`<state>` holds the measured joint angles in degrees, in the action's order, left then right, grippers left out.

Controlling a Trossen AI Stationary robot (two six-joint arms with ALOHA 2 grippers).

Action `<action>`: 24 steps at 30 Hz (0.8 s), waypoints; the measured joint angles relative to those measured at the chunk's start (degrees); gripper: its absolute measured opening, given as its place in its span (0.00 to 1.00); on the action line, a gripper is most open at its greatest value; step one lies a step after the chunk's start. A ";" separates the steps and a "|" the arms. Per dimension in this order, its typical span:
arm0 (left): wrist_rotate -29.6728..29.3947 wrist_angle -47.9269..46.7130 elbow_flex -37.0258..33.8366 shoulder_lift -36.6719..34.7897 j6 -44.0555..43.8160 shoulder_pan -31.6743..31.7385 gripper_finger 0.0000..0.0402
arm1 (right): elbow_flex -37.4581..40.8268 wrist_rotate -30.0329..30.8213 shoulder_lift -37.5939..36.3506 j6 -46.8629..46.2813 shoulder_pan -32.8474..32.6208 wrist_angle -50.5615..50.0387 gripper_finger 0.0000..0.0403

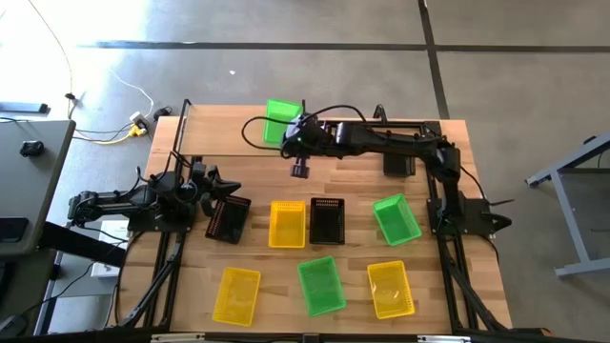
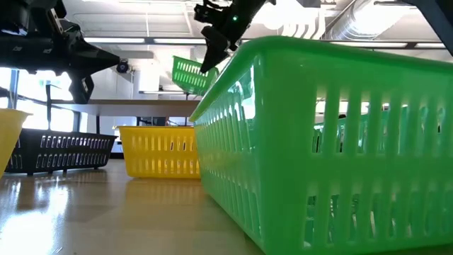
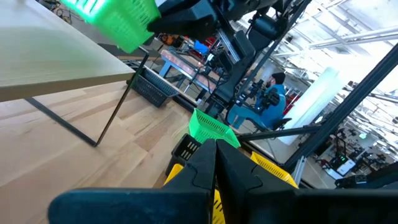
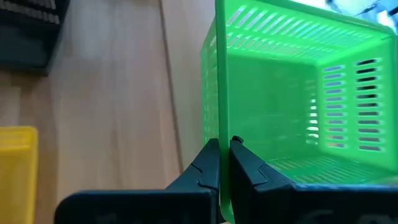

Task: Stack baskets on shelf by color
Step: Put the top green basket on the shelf

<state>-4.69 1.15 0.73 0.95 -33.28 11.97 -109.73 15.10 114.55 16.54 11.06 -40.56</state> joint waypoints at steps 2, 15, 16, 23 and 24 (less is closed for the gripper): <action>0.02 0.00 -0.02 0.00 0.02 -0.02 0.00 | 0.00 -0.18 0.57 -0.03 0.26 -0.68 0.00; 0.20 0.02 -0.02 0.00 0.00 -0.01 0.00 | 0.09 -0.10 1.13 0.34 0.21 -1.66 0.00; 0.36 0.02 -0.01 0.01 0.00 0.00 0.00 | 0.09 0.08 1.13 0.38 0.21 -1.66 0.00; 1.25 0.02 -0.02 0.01 0.02 -0.02 0.00 | 0.09 1.00 1.13 1.94 0.21 -1.48 0.07; 1.25 0.02 -0.02 0.02 0.02 -0.02 0.00 | 0.09 1.00 1.13 1.94 0.21 -1.48 0.09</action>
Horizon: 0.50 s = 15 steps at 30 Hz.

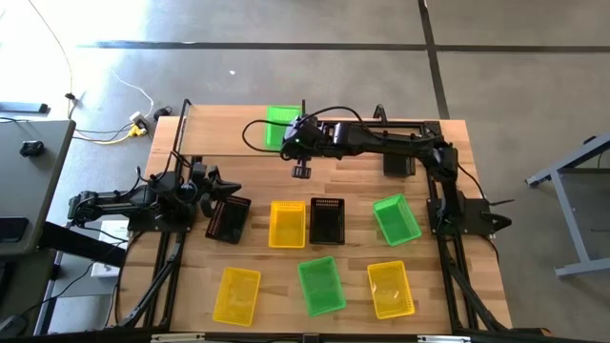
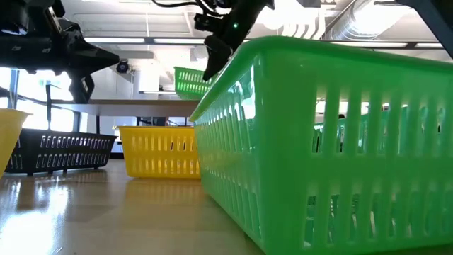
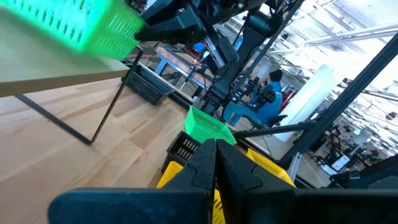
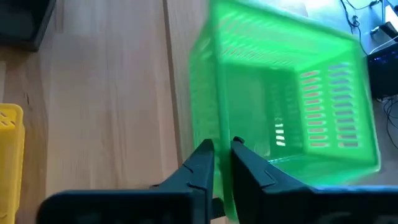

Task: Stack baskets on shelf by color
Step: Put the top green basket on the shelf

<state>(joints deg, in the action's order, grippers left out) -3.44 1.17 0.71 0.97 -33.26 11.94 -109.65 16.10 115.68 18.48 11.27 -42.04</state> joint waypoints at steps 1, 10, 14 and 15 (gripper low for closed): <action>-0.02 0.00 0.01 -0.01 0.00 0.02 0.00 | 0.00 0.00 0.00 0.00 0.00 0.00 0.10; 0.44 0.00 0.01 -0.01 2.33 0.00 0.03 | -0.17 0.02 0.00 -2.03 0.00 2.03 0.18; 0.44 0.00 0.00 -0.01 2.03 0.00 0.09 | -1.46 0.22 -0.02 -4.51 -0.02 1.90 0.19; 0.44 0.00 0.00 -0.02 2.01 0.00 0.11 | -2.08 0.31 -0.02 -4.89 -0.02 1.39 0.19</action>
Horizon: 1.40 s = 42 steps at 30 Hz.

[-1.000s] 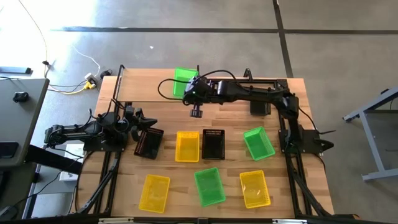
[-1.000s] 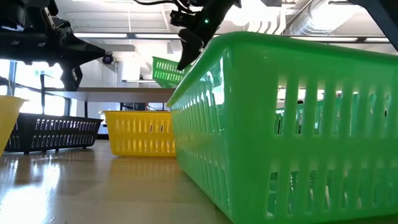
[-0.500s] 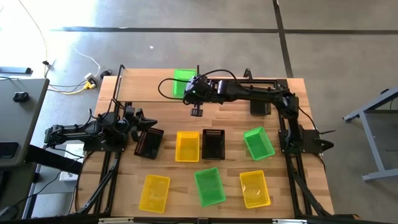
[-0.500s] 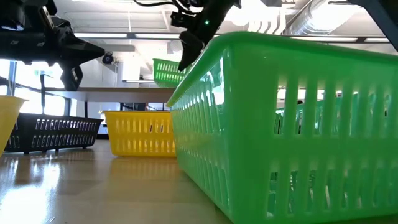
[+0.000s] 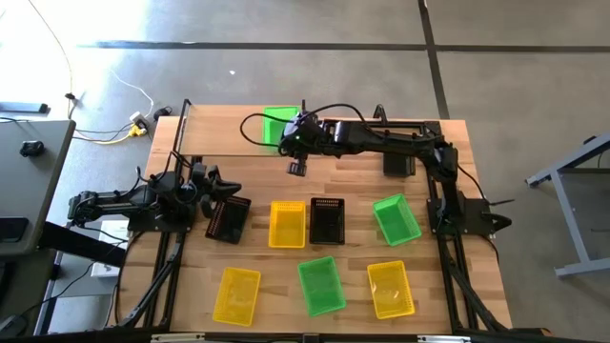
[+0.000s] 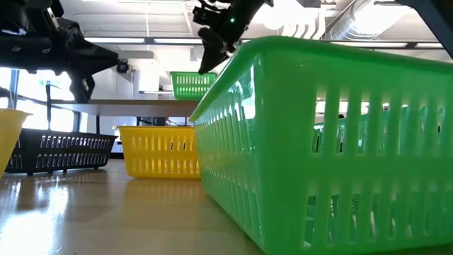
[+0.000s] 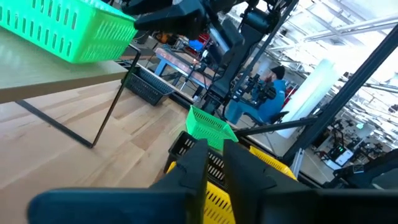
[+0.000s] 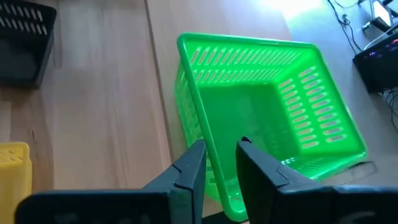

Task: Stack baskets on shelf by color
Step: Put the top green basket on the shelf, then put the left black basket on the shelf

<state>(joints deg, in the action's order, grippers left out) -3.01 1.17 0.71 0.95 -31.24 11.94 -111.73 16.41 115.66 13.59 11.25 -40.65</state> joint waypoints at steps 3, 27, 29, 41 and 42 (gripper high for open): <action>0.02 0.00 0.00 0.01 -0.03 0.02 0.18 | -1.75 0.06 -0.02 -1.14 -0.02 -1.73 0.19; 15.32 -16.44 16.69 6.39 11.19 0.01 0.26 | -14.65 10.43 -0.04 -6.27 -3.14 -9.96 0.19; 16.39 -20.23 18.81 8.79 11.88 0.00 0.26 | -14.77 12.01 -0.10 -6.14 -3.34 -9.76 0.19; 26.18 -35.58 27.08 24.15 15.52 -1.17 0.26 | -14.74 13.66 -3.63 -5.69 -1.75 -10.71 0.19; 27.07 -36.48 27.06 25.33 15.50 -1.87 0.26 | -14.74 13.76 -3.98 -5.69 -1.58 -10.60 0.19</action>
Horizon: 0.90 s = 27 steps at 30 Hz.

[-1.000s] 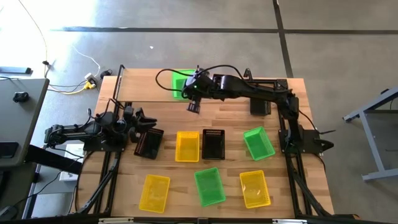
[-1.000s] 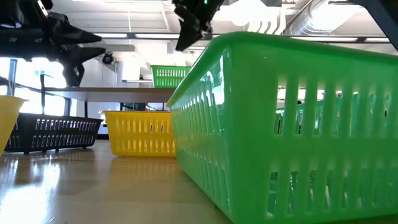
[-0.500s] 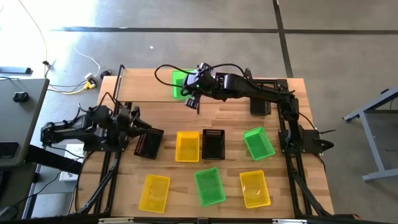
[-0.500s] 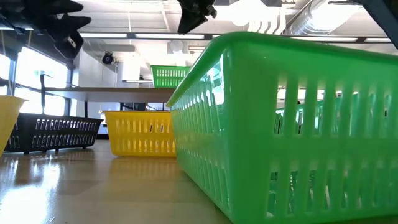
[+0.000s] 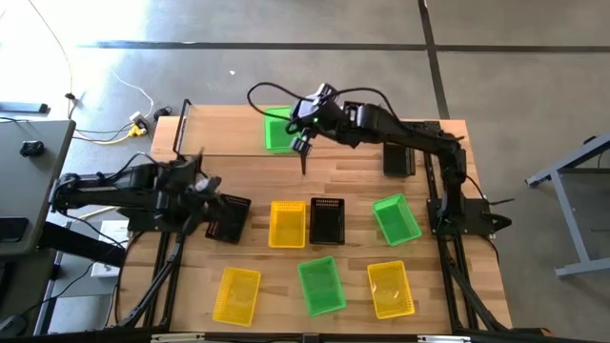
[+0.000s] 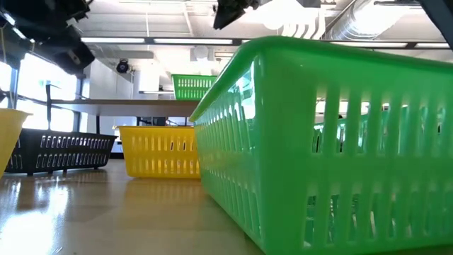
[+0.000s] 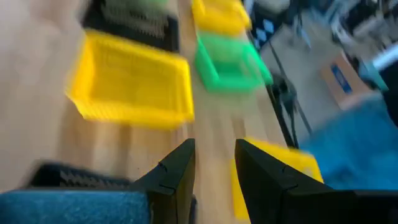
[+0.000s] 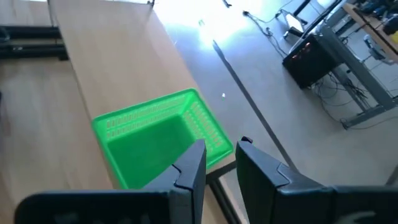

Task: Stack baskets on shelf by color
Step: Put the left black basket on the shelf

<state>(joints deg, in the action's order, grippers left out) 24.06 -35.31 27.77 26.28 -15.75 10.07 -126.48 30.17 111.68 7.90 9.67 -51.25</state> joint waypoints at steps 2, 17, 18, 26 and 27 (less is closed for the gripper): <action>0.84 -1.26 0.01 2.17 -0.02 -1.79 0.26 | 0.00 -0.12 -0.60 0.02 0.41 -0.58 0.19; -6.92 -3.52 0.00 16.45 -3.41 -16.74 0.26 | 0.00 -0.54 -0.90 0.02 1.71 -2.90 0.19; -7.77 -3.55 0.00 17.45 -3.62 -17.59 0.26 | 0.00 -0.62 -0.90 0.02 1.71 -2.95 0.19; -14.43 -4.42 -0.02 24.43 -8.09 -23.42 0.26 | 0.00 -1.50 -0.90 -0.10 1.71 -3.19 0.19; -14.45 -4.43 -0.02 25.12 -8.20 -23.96 0.26 | 0.00 -1.50 -0.90 -0.04 1.71 -3.21 0.19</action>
<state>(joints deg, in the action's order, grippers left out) 9.61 -39.74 27.75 51.40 -23.95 -13.89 -126.48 28.67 110.78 7.86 11.38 -54.46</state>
